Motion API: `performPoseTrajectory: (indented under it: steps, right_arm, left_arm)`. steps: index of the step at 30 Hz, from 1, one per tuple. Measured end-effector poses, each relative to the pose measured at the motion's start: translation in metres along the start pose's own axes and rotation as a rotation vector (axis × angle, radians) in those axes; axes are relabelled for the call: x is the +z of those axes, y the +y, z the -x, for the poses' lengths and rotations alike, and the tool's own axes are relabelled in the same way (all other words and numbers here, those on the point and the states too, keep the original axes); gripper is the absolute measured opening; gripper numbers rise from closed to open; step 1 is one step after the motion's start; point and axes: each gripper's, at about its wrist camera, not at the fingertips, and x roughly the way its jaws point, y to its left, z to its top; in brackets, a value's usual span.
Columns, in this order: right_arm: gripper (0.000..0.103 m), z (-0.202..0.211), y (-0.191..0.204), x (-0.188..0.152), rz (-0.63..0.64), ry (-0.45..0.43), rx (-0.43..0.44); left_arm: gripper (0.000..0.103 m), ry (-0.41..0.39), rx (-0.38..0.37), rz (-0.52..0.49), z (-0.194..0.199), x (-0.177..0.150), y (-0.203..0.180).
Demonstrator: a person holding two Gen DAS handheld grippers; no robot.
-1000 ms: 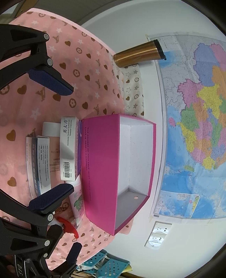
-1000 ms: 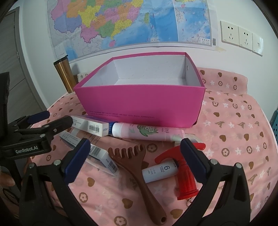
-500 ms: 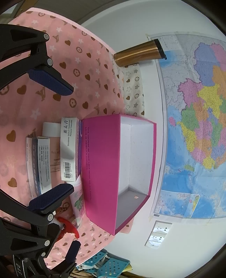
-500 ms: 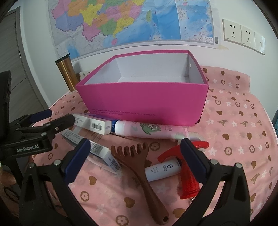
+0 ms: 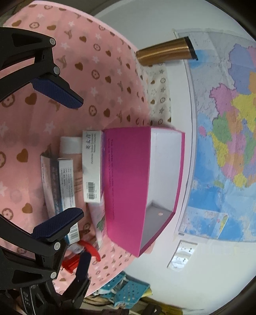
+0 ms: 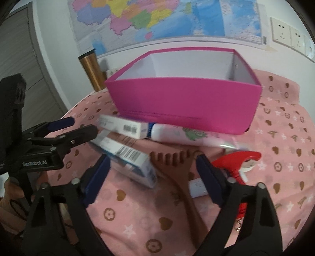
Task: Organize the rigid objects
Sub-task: 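Grasp the white-and-blue medicine box with the right gripper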
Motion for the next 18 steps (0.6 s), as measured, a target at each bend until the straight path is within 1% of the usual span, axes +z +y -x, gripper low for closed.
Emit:
performPoseTrajectory:
  steps: [2,5,7,8,9,11,12,14,15,18]
  right_arm:
    - [0.074,-0.001,0.003,-0.003,0.011,0.012,0.015]
    - [0.063,-0.001,0.007,-0.006,0.028,0.023,0.035]
    - [0.058,-0.002,0.009,-0.010,0.038,0.031,0.046]
    - [0.054,-0.003,0.011,-0.012,0.043,0.032,0.053]
    - [0.048,-0.004,0.012,-0.012,0.045,0.037,0.064]
    - [0.038,-0.007,0.014,-0.014,0.046,0.045,0.085]
    - [0.038,-0.008,0.015,-0.013,0.049,0.050,0.094]
    - [0.037,-0.010,0.016,-0.015,0.054,0.056,0.102]
    - [0.035,-0.012,0.017,-0.016,0.058,0.060,0.108]
    - [0.035,-0.011,0.016,-0.015,0.054,0.064,0.121]
  left_arm:
    - [0.098,0.001,-0.026,-0.019,0.001,-0.002,-0.002]
    - [0.089,0.011,-0.062,-0.048,0.000,-0.005,-0.006]
    - [0.084,0.021,-0.102,-0.049,-0.001,-0.007,-0.007]
    - [0.082,0.029,-0.124,-0.046,-0.002,-0.008,-0.007]
    - [0.079,0.034,-0.131,-0.045,-0.004,-0.008,-0.006]
    - [0.075,0.047,-0.161,-0.043,-0.007,-0.010,-0.005]
    - [0.073,0.053,-0.177,-0.039,-0.008,-0.011,-0.005]
    - [0.072,0.068,-0.209,-0.031,-0.010,-0.012,-0.004]
    - [0.072,0.066,-0.208,-0.031,-0.009,-0.013,-0.004]
    - [0.072,0.073,-0.215,-0.040,-0.005,-0.015,-0.004]
